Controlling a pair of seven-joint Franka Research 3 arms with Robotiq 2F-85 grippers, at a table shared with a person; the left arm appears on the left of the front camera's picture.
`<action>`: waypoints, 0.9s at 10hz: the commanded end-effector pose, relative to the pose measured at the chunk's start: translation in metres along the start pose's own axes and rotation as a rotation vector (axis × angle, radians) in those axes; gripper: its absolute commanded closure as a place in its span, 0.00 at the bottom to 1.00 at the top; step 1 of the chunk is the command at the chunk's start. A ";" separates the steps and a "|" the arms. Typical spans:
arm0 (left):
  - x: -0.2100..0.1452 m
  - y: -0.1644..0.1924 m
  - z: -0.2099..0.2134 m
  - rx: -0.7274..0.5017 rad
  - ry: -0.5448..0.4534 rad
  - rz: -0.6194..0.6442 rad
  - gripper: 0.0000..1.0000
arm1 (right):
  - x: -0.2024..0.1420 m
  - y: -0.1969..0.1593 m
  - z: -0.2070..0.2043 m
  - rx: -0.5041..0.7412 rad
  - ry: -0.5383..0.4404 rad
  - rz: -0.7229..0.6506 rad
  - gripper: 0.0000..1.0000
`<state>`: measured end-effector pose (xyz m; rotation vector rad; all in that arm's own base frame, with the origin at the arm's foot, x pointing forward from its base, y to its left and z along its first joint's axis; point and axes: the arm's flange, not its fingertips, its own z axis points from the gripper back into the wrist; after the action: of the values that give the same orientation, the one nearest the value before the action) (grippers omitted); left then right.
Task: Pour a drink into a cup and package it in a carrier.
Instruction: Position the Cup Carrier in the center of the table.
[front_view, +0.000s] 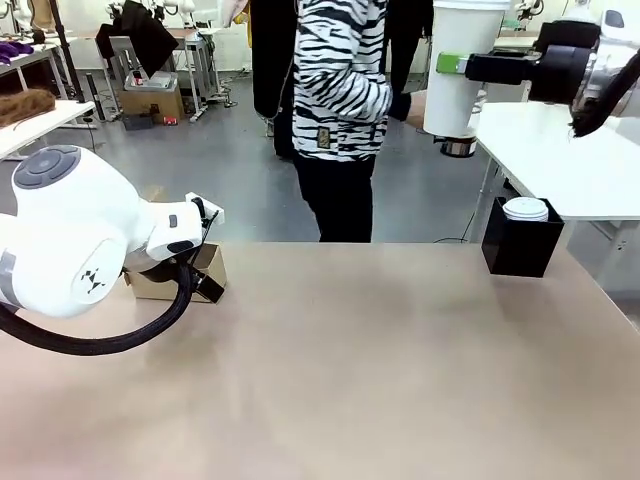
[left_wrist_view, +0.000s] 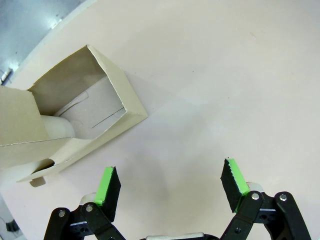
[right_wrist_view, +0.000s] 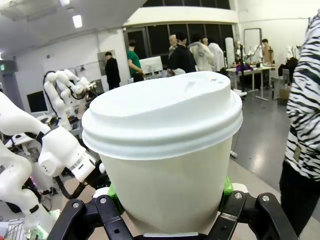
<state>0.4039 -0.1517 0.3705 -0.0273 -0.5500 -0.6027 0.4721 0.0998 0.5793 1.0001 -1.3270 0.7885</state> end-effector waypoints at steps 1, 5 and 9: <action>0.000 0.000 0.000 -0.001 0.000 0.001 0.00 | 0.004 -0.001 -0.003 0.004 -0.021 0.022 0.20; 0.006 -0.002 0.015 0.007 0.007 0.017 0.00 | 0.004 -0.001 -0.003 0.004 -0.021 0.022 0.20; 0.050 -0.012 0.097 0.052 0.054 0.090 0.00 | 0.004 -0.001 -0.003 0.004 -0.021 0.022 0.20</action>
<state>0.3902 -0.1593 0.4529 -0.0042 -0.5457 -0.5507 0.4726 0.1000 0.5798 1.0001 -1.3275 0.7892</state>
